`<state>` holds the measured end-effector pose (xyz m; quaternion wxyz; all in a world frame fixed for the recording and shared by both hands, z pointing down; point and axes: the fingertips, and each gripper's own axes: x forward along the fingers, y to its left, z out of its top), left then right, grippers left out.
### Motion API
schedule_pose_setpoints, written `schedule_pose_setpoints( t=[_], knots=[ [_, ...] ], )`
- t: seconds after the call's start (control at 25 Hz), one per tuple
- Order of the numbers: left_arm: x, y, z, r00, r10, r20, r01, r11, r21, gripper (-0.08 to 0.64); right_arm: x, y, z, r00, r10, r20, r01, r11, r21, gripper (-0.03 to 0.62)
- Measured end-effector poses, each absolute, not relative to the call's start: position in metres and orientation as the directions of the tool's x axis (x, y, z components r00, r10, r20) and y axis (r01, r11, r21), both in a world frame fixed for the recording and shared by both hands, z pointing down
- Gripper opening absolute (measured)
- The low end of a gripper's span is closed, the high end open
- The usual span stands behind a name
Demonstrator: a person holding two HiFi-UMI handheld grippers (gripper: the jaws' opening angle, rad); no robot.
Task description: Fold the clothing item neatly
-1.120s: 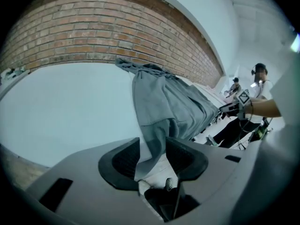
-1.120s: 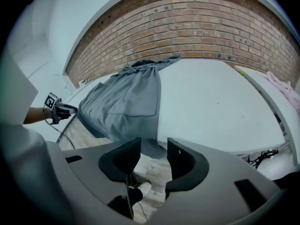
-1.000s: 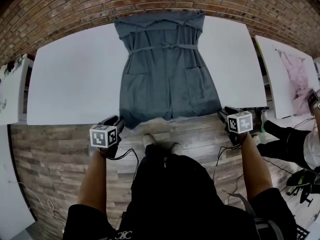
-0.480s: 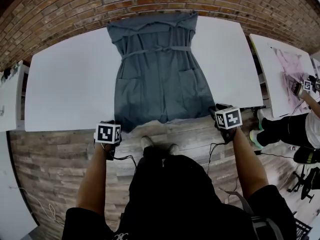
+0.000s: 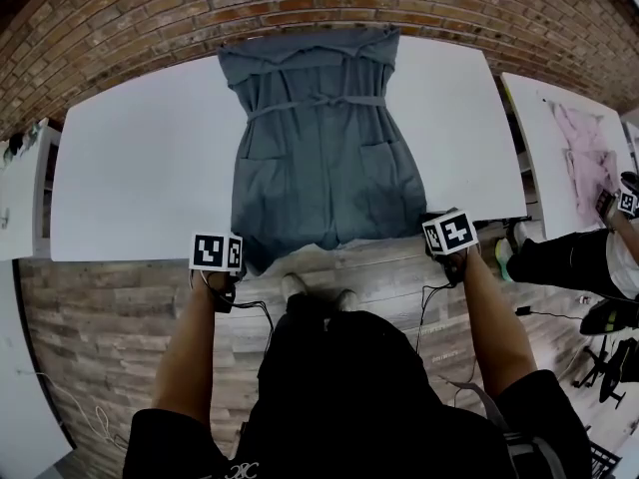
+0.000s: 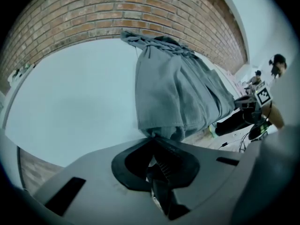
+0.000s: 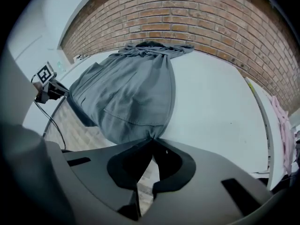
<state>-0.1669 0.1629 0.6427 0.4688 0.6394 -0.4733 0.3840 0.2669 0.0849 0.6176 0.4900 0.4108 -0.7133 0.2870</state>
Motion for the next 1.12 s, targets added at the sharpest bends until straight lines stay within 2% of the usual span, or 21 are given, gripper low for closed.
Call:
schedule_pose_setpoints(
  t=[0.2, 0.4, 0.72, 0.96, 1.12],
  knots=[
    [-0.168, 0.166, 0.636, 0.407, -0.282, 0.869, -0.909, -0.027, 0.417, 0.012, 0.261, 0.087, 0.612, -0.296, -0.278, 0.914, -0.88, 0.45, -0.149, 0.017],
    [-0.165, 0.165, 0.611, 0.517, -0.354, 0.779, -0.847, -0.076, 0.527, 0.012, 0.239, 0.086, 0.579, -0.472, -0.314, 0.823, -0.819, 0.503, -0.278, 0.017],
    [-0.164, 0.146, 0.549, 0.591, -0.474, 0.652, -0.79, -0.175, 0.588, 0.012, 0.214, 0.074, 0.514, -0.675, -0.362, 0.643, -0.704, 0.579, -0.413, 0.017],
    [-0.163, 0.112, 0.488, 0.658, -0.56, 0.504, -0.72, -0.272, 0.638, 0.012, 0.196, 0.041, 0.462, -0.741, -0.438, 0.509, -0.665, 0.586, -0.464, 0.017],
    [-0.163, 0.09, 0.45, 0.704, -0.577, 0.415, -0.668, -0.339, 0.662, 0.011, 0.182, 0.017, 0.435, -0.741, -0.47, 0.479, -0.665, 0.611, -0.429, 0.017]
  ],
)
